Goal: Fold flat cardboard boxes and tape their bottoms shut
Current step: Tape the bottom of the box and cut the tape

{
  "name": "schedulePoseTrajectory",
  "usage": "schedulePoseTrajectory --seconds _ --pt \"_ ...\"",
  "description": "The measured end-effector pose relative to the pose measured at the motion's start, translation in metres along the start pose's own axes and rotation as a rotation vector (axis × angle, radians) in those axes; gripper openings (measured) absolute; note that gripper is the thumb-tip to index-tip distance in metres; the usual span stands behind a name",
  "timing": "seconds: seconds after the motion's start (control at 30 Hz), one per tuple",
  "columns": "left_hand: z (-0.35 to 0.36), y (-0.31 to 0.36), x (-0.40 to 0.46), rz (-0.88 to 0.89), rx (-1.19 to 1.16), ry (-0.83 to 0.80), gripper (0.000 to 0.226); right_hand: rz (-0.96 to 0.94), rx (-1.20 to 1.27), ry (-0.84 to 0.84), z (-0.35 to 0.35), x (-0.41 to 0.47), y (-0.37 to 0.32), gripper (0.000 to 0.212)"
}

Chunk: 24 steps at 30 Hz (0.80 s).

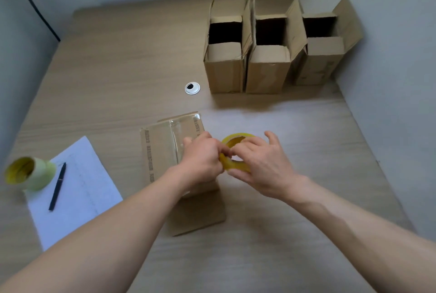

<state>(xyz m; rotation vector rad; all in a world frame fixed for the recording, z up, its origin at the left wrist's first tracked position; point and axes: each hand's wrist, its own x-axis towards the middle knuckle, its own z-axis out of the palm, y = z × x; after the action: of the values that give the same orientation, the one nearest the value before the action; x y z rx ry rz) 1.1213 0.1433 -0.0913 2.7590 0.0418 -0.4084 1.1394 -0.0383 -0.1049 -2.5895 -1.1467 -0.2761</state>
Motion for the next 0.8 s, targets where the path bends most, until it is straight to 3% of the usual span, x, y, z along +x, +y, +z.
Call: schedulePoseTrajectory --seconds 0.1,0.17,0.23,0.4,0.5,0.57,0.8 --pt "-0.005 -0.002 0.004 -0.037 -0.077 -0.007 0.027 0.349 0.119 0.112 0.0 -0.054 0.033 0.057" --pt "-0.009 -0.001 0.006 -0.06 -0.124 -0.033 0.027 0.706 0.002 -0.114 0.002 -0.105 0.053 0.066" --pt "-0.013 0.001 0.009 -0.083 -0.136 -0.057 0.026 0.872 -0.107 -0.375 0.008 -0.148 0.057 0.059" --pt "-0.02 0.004 0.009 -0.097 -0.142 -0.115 0.026 0.823 0.065 -0.313 0.02 -0.178 0.026 0.039" --pt "-0.022 0.004 0.008 -0.087 -0.161 -0.12 0.026 0.68 0.396 -0.101 0.018 -0.164 -0.011 0.035" --pt "-0.023 0.003 0.008 -0.08 -0.173 -0.123 0.026 0.548 0.488 -0.017 0.015 -0.149 -0.035 0.035" --pt "-0.026 0.002 0.007 -0.057 -0.209 -0.155 0.027 0.466 0.521 0.069 0.02 -0.111 -0.06 0.037"
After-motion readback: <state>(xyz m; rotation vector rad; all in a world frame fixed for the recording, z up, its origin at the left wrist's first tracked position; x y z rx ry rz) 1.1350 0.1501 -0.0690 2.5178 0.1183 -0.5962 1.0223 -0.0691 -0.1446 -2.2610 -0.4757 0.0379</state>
